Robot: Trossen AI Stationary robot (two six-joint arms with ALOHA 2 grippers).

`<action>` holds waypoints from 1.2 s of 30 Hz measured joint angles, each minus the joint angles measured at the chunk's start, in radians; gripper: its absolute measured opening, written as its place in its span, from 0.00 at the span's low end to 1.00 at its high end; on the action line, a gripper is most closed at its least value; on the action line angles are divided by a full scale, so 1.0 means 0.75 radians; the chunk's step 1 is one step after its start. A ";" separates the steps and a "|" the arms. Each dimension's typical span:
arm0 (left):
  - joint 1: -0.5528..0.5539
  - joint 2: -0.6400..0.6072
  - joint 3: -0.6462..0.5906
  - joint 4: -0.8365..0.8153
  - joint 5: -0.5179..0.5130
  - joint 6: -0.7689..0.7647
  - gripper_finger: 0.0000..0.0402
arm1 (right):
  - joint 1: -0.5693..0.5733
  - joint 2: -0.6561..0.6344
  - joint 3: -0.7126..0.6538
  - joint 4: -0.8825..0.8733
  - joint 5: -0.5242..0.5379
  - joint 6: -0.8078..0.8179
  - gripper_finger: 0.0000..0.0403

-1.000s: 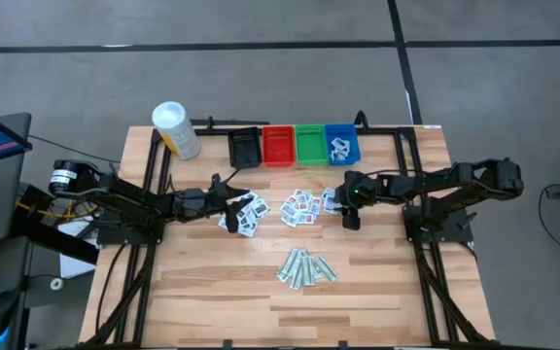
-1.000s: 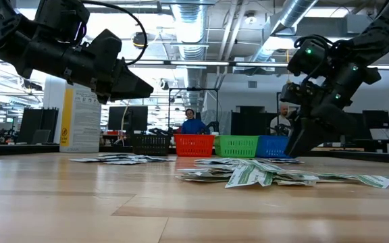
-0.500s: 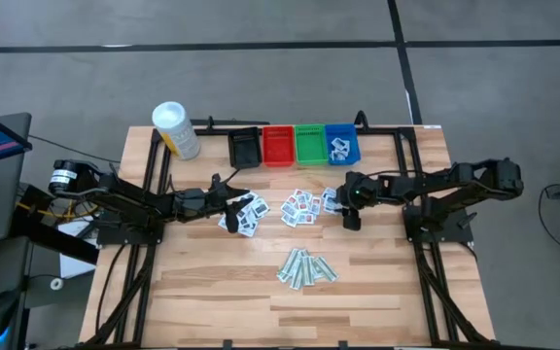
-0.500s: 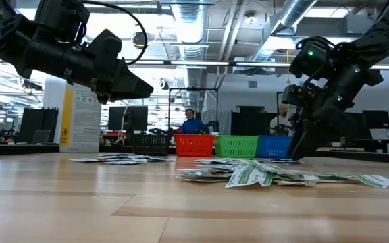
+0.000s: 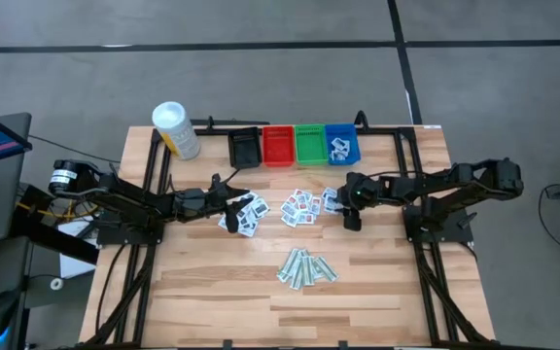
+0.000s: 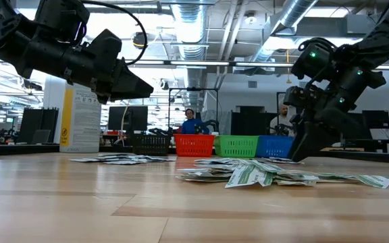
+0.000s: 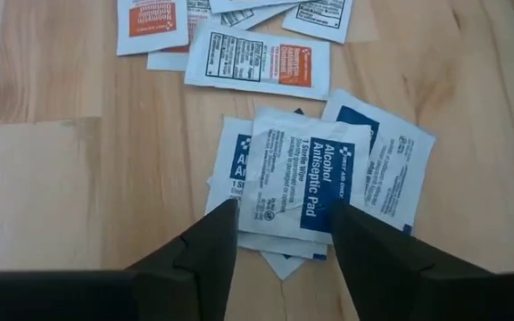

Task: Pick & Place First Aid Supplies
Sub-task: Put the blue alcohol pad into the blue bin

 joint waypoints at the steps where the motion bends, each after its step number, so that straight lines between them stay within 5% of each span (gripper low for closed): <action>1: 0.000 0.000 0.000 0.000 0.000 0.000 0.33 | 0.000 0.000 0.000 0.000 0.000 0.000 0.41; 31: 0.000 0.000 0.000 0.000 0.000 0.000 0.33 | 0.001 -0.001 0.003 -0.038 -0.033 -0.076 0.02; 36: 0.000 0.000 0.000 0.000 0.000 0.000 0.33 | 0.001 -0.003 0.052 -0.089 -0.032 -0.095 0.01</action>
